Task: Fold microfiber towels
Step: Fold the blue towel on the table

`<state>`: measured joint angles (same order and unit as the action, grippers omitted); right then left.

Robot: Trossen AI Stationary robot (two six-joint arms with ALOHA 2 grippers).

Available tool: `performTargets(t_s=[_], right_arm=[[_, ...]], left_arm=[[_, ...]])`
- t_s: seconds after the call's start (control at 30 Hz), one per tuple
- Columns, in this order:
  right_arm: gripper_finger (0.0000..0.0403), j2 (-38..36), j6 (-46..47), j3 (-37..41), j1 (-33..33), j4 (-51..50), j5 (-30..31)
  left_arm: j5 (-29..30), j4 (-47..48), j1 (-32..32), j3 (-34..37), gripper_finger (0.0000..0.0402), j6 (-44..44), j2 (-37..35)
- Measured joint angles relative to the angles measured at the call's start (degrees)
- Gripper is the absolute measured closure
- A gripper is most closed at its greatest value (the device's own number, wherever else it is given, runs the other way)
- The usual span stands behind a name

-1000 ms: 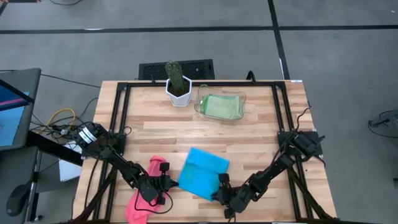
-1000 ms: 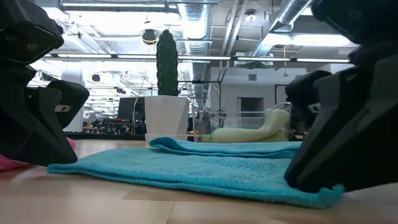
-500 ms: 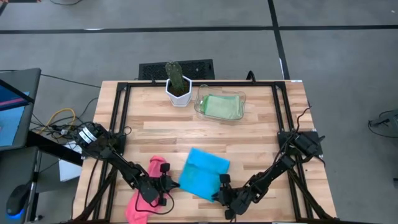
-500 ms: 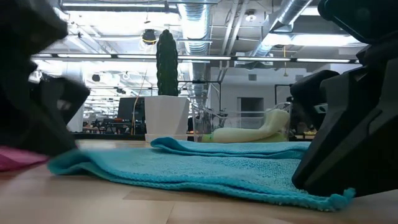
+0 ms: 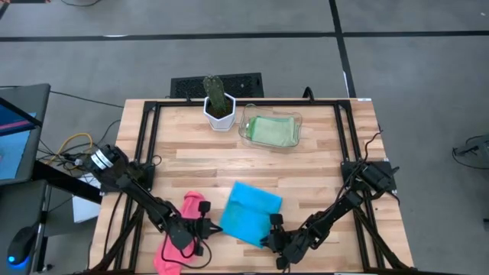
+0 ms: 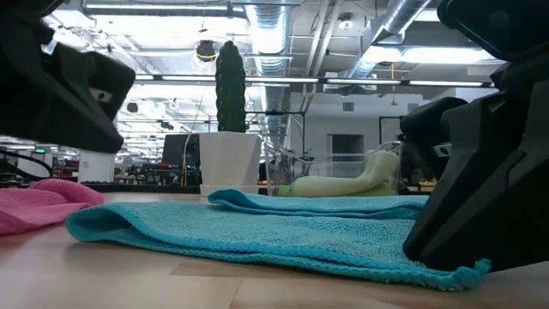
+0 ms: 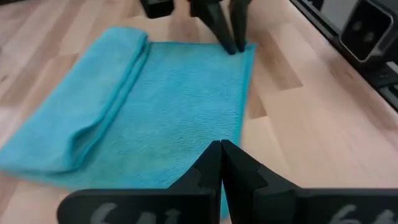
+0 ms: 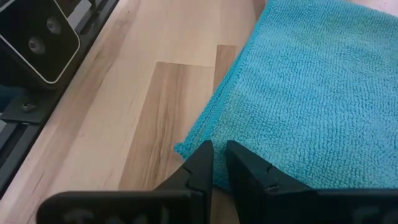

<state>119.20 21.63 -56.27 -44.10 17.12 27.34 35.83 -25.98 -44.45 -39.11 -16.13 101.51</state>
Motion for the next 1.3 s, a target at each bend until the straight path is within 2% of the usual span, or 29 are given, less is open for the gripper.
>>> performTargets(t_s=[0.2,0.37,0.57,0.67,0.7,0.77,0.83,0.87,0.97,1.03,1.13,1.3], right_arm=[[0.0332,0.02,0.29,0.02,0.26,0.01,-0.13],[0.0332,0.04,0.42,0.04,0.22,-0.06,-0.23],[0.0332,0.04,0.47,0.04,-0.06,-0.11,-0.14],[0.0332,0.04,0.87,0.04,-0.09,-0.13,-0.16],[0.0332,0.04,0.87,0.04,-0.09,-0.13,-0.14],[0.0332,0.04,0.85,0.07,-0.09,-0.13,-0.16],[0.0332,0.04,0.69,0.07,-0.05,-0.13,-0.16],[0.0332,0.04,0.67,0.07,0.08,-0.13,-0.21],[0.0332,0.04,0.65,0.09,0.46,-0.14,-0.47],[0.0332,0.04,0.67,0.11,0.44,-0.13,-0.38],[0.0332,0.04,0.84,0.11,0.43,-0.31,-0.49],[0.0332,0.04,0.87,0.11,-0.15,-0.67,0.01]], left_arm=[[-6.20,-8.02,0.88,-0.02,0.0401,2.46,6.79],[-5.07,-2.96,0.58,-0.31,0.0401,-6.86,9.50],[-4.36,-3.71,-1.09,-0.22,0.0401,-8.12,8.85],[-4.96,-3.49,-2.07,0.09,0.0401,-3.98,4.93],[-4.13,-4.06,-2.37,-0.27,0.0401,-1.65,2.96],[1.12,-6.86,-2.83,-0.61,0.0401,2.59,-0.08],[5.21,-8.67,-1.66,0.13,0.0401,6.21,-0.21],[4.08,-8.72,-0.60,0.60,0.0401,7.38,0.12],[-6.48,-11.83,3.75,0.90,0.0401,6.83,1.54],[-10.12,-12.54,5.67,0.98,0.0401,5.97,4.28],[-13.14,-13.83,7.01,1.07,0.0401,4.43,8.98],[-12.06,-14.65,5.69,0.82,0.0401,-0.26,11.83]])
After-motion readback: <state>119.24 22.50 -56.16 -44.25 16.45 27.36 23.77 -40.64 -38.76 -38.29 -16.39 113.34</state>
